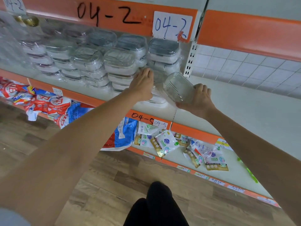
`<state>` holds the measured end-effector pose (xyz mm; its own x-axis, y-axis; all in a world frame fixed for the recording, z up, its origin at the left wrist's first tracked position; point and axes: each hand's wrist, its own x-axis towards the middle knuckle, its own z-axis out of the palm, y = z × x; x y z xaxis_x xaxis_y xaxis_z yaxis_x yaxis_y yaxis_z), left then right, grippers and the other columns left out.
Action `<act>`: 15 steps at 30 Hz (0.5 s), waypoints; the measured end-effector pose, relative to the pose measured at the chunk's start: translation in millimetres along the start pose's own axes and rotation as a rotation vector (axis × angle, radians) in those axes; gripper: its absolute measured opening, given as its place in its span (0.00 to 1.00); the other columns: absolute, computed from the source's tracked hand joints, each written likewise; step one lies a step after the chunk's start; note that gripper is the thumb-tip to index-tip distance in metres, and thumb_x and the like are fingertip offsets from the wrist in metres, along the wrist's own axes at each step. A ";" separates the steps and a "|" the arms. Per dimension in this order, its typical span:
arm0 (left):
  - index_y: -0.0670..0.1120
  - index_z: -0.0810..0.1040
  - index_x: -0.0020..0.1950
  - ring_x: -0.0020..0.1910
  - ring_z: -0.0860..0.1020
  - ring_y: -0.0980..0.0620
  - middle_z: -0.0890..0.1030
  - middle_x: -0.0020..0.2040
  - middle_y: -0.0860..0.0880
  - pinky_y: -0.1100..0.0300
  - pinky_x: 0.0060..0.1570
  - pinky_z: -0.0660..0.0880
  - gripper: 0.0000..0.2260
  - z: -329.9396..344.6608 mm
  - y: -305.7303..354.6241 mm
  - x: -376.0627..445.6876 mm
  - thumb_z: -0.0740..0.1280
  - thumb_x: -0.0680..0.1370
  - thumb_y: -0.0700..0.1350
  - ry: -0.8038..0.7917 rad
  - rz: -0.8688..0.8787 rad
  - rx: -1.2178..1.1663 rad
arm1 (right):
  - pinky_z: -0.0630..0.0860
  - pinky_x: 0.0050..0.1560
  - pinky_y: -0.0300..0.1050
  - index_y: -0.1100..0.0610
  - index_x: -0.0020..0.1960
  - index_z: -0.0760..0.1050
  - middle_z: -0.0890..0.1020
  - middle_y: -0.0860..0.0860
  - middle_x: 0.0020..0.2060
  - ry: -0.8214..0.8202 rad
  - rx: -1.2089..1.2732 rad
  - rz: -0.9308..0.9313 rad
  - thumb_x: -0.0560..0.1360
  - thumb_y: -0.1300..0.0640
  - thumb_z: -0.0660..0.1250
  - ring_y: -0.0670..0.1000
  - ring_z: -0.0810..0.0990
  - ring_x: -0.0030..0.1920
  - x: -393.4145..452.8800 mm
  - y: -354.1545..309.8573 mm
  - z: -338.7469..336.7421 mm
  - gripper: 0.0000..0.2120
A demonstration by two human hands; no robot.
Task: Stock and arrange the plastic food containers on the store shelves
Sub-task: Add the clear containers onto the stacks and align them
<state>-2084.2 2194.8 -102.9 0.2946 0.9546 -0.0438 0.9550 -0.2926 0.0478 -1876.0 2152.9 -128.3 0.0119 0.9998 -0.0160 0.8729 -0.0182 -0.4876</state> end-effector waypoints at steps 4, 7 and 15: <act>0.38 0.44 0.77 0.77 0.46 0.44 0.45 0.78 0.41 0.49 0.74 0.46 0.41 3.8 2.0 26.9 0.66 0.72 0.38 -0.137 0.073 0.133 | 0.66 0.52 0.42 0.63 0.62 0.62 0.66 0.52 0.55 -0.005 0.142 0.130 0.62 0.47 0.77 0.55 0.69 0.59 -13.5 31.2 7.4 0.39; 0.40 0.36 0.76 0.77 0.40 0.46 0.37 0.77 0.43 0.47 0.75 0.43 0.43 10.9 3.3 36.5 0.64 0.73 0.38 -0.233 0.102 0.172 | 0.68 0.53 0.44 0.62 0.62 0.62 0.67 0.53 0.55 -0.036 0.112 0.174 0.62 0.46 0.77 0.55 0.69 0.58 -22.8 48.2 9.3 0.39; 0.37 0.52 0.74 0.67 0.62 0.38 0.59 0.68 0.37 0.49 0.71 0.58 0.43 -0.3 8.5 16.3 0.75 0.68 0.48 -0.064 0.160 0.282 | 0.71 0.55 0.48 0.63 0.62 0.62 0.67 0.55 0.55 -0.079 0.062 0.175 0.63 0.45 0.76 0.55 0.69 0.57 -51.4 49.3 -8.0 0.38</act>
<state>-2071.3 2207.8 -103.0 0.4349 0.8923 -0.1210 0.8650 -0.4513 -0.2190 -1829.7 2100.7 -144.4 0.1206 0.9777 -0.1722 0.8289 -0.1946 -0.5244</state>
